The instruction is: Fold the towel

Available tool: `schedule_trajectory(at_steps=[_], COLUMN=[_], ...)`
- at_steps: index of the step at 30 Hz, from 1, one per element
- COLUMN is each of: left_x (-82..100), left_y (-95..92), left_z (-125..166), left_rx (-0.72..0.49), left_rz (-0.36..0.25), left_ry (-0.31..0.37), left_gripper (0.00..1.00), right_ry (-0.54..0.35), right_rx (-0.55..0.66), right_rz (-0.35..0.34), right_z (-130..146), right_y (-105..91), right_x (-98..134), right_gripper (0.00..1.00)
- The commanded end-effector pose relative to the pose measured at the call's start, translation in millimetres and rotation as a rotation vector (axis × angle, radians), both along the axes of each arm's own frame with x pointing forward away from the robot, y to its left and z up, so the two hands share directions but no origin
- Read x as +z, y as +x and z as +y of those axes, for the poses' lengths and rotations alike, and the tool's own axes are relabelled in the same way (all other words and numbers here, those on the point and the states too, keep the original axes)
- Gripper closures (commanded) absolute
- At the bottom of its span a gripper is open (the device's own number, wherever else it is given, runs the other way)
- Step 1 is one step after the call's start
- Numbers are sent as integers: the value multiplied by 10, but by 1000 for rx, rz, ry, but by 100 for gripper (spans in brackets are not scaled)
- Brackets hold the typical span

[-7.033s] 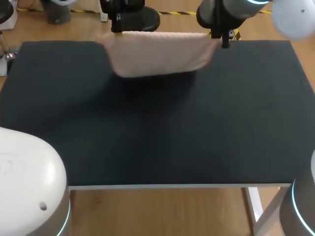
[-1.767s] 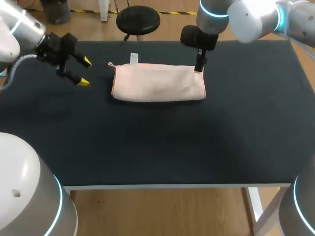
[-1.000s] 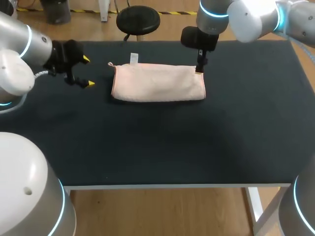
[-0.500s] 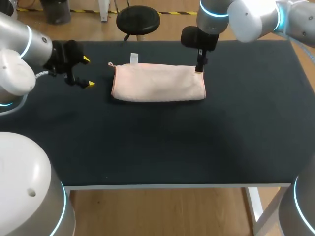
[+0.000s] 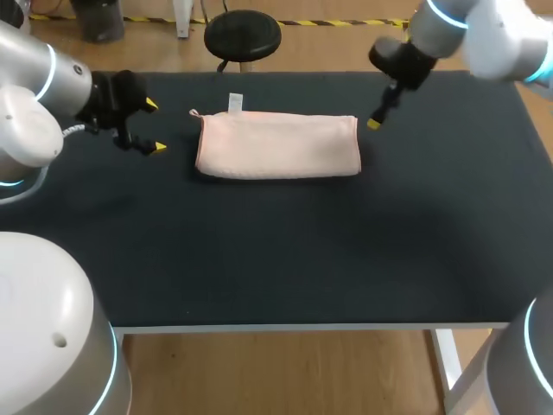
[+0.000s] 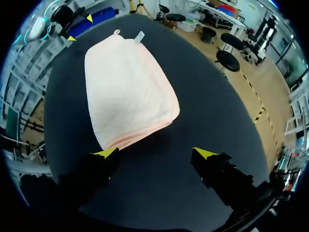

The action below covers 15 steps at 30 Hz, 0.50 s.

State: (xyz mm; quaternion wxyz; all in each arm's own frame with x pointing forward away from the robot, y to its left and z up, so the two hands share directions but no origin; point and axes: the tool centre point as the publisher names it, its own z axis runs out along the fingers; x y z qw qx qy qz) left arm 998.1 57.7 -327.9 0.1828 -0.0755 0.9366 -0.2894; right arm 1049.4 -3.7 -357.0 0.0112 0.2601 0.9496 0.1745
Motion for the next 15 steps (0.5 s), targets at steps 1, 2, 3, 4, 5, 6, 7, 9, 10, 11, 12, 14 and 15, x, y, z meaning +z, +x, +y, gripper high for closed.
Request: schedule_trajectory(at_steps=[1,2,3,4,5,6,7,9,10,11,12,14,15], left_x=[-9,-9,-9,-9,-9,-9,-9,-9,-9,-9,-9,-9,-9], left_y=[-1,-1,-1,-1,-1,-1,-1,-1,-1,-1,-1,-1,-1], left_z=[8,8,8,8,8,8,8,8,8,8,8,8,8], left_rx=[-3,-3,-3,-3,-3,-3,-3,-3,-3,-3,-3,-3,-3], left_rz=[-3,-3,-3,-3,-3,-3,-3,-3,-3,-3,-3,-3,-3], left_ry=[-4,-4,-4,-4,-4,-4,-4,-4,-4,-4,-4,-4,-4], left_gripper=[0,0,0,0,0,0,0,0,0,0,0,0,0], right_ry=[826,855,872,878,895,896,898,911,927,938,939,942,943], right_rx=[-315,-319,-311,-316,-312,-313,-321,-319,-320,-320,-329,-326,-325], right_rz=[22,36,44,43,49,47,44,46,44,47,43,40,38], right_z=[-29,-11,11,35,57,72,87,99,103,99,94,105,120], right_y=[-51,-50,-51,-55,-56,-57,-56,-56,-52,-48,-40,-31,-30], right_x=[-271,-303,-328,-342,-348,-345,-341,-335,-328,-315,-296,-251,-229], right_gripper=[0,0,0,0,0,0,0,0,0,0,0,0,0])
